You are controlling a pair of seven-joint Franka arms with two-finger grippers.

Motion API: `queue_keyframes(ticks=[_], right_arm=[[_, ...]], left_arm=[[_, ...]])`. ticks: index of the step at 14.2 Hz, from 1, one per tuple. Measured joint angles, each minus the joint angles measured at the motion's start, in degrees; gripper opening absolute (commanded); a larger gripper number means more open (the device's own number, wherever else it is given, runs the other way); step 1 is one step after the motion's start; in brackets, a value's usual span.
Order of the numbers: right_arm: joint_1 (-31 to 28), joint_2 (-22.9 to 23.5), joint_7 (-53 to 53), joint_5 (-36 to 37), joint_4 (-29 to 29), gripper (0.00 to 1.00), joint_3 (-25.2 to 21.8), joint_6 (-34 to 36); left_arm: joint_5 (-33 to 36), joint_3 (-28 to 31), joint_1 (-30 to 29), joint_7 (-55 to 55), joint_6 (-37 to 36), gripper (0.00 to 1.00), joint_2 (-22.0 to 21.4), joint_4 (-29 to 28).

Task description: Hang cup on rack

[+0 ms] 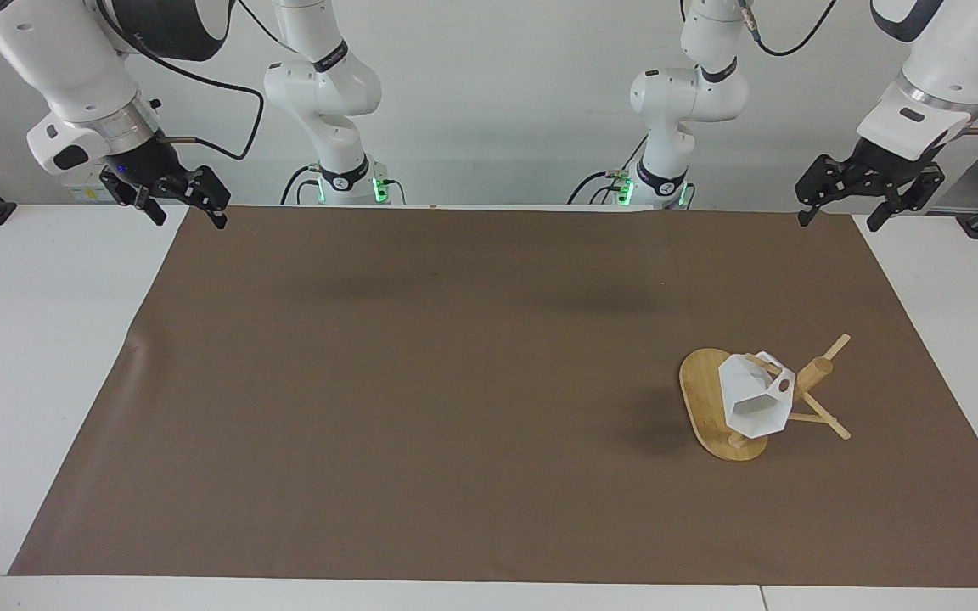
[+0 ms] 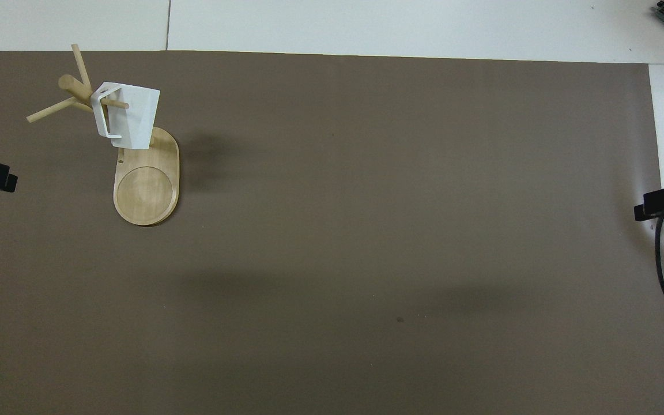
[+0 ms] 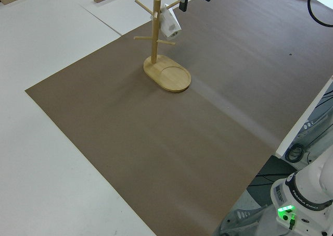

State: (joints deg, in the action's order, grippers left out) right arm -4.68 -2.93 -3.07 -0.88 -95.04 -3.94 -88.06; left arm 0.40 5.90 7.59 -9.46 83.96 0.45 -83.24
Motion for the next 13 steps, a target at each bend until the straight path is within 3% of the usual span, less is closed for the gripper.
queue_keyframes(ticks=[8, 13], right_arm=[[0.0, 0.0, 0.0, 0.1, 0.0, 1.00, 0.0, -0.2], [0.0, 0.0, 0.0, 0.1, 0.0, 1.00, -0.1, -4.9]], left_arm=[[0.0, 0.1, -0.5, -5.1, 0.0, 1.00, -2.2, -3.0], [0.0, -2.9, -4.3, -5.1, 0.7, 1.00, -2.2, -3.0]])
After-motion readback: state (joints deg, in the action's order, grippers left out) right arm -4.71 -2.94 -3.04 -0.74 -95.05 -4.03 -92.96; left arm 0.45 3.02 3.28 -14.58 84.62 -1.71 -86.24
